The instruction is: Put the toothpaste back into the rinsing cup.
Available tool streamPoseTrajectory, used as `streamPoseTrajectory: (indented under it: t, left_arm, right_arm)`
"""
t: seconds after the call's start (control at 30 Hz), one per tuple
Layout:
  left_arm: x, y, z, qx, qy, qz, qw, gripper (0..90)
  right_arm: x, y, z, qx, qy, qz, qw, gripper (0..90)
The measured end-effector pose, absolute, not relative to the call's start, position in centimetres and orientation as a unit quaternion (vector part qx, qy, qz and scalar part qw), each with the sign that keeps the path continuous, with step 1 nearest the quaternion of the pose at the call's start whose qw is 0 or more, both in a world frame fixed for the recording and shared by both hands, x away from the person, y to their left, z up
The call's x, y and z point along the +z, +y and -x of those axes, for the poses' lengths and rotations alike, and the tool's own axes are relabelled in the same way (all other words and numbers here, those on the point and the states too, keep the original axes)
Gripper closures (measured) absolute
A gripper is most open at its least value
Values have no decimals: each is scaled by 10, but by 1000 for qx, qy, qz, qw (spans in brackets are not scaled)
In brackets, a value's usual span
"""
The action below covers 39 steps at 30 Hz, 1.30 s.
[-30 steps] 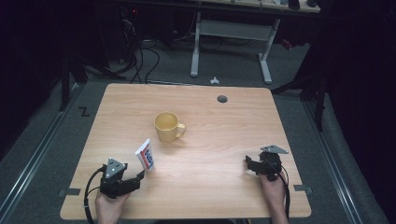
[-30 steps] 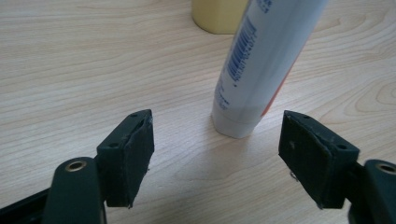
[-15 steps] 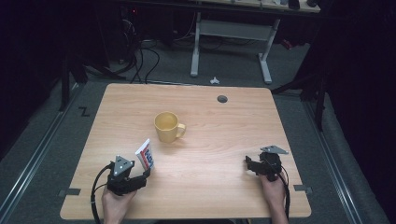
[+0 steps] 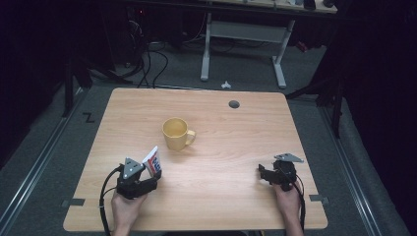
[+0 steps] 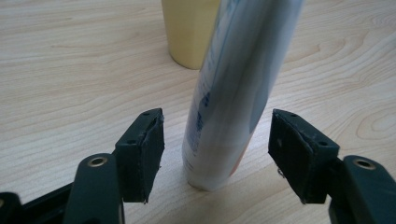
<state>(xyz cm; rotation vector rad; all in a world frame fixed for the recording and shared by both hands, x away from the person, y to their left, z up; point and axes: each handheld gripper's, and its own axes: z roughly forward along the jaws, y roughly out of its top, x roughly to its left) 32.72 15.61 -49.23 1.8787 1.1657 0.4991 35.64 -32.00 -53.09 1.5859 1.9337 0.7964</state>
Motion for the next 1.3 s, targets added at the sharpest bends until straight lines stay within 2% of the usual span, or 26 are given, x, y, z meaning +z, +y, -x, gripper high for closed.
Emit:
streamPoseTrajectory:
  t: [0.37, 0.83, 1.3]
  left_arm:
    - [-488, 153, -334, 197, 469, -744, 433, 424]
    - [-485, 149, -339, 205, 465, -742, 438, 573]
    - [-484, 148, -337, 216, 456, -745, 436, 635]
  right_arm:
    - [-531, -320, -356, 293, 712, -584, 256, 225]
    - [-531, -320, -356, 293, 712, -585, 255, 225]
    - [-531, -320, -356, 293, 712, -585, 255, 225]
